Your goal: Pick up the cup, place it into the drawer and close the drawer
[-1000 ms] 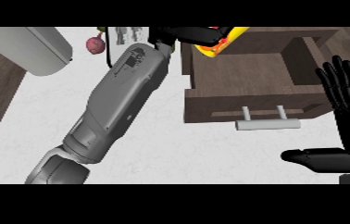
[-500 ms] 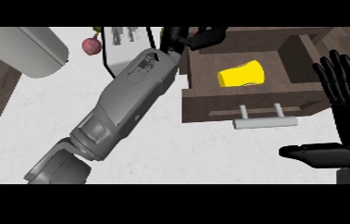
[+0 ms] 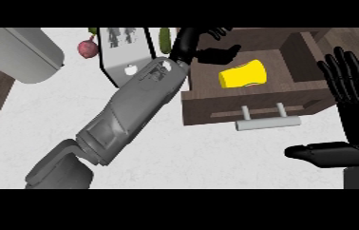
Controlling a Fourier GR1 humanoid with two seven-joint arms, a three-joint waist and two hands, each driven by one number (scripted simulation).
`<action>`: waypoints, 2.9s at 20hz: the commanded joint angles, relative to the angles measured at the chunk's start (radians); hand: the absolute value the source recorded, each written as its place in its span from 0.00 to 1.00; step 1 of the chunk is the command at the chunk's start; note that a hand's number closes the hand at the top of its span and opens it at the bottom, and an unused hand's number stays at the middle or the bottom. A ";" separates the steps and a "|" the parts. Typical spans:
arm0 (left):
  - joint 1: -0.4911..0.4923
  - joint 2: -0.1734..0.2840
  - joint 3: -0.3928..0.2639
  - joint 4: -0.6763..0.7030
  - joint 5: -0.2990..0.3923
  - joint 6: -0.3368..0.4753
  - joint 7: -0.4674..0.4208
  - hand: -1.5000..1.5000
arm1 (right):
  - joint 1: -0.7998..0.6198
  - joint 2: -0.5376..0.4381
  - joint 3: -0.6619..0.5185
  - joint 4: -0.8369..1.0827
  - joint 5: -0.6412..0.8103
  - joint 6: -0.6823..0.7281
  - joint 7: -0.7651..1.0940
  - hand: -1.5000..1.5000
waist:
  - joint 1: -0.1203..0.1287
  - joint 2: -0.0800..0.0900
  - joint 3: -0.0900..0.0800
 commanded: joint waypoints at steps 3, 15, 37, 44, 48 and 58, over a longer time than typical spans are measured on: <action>0.010 0.000 -0.130 0.017 0.000 0.058 0.021 0.00 | -0.031 0.019 0.018 0.030 0.026 -0.023 -0.006 0.00 | -0.004 0.003 0.000; -0.015 0.000 -0.046 -0.056 0.117 0.083 -0.133 0.00 | 0.037 -0.016 0.000 -0.057 -0.201 0.130 0.053 1.00 | 0.027 -0.008 -0.001; 0.254 0.279 0.087 -0.533 0.107 0.088 0.067 0.00 | 0.012 -0.053 0.199 -0.036 0.388 0.040 0.048 1.00 | 0.110 -0.020 -0.002; 0.406 0.421 0.145 -0.671 0.143 -0.038 0.081 0.00 | -0.090 -0.090 0.329 0.127 0.652 -0.005 -0.006 1.00 | 0.119 -0.016 -0.002; 0.531 0.430 0.136 -0.779 0.135 -0.005 0.073 0.00 | -0.078 -0.106 0.411 0.261 0.827 -0.081 -0.069 1.00 | 0.123 -0.018 -0.001; 0.751 0.625 0.260 -0.959 0.176 -0.145 0.097 0.00 | -0.344 -0.015 0.393 0.836 0.988 -0.313 -0.207 1.00 | 0.129 -0.013 -0.001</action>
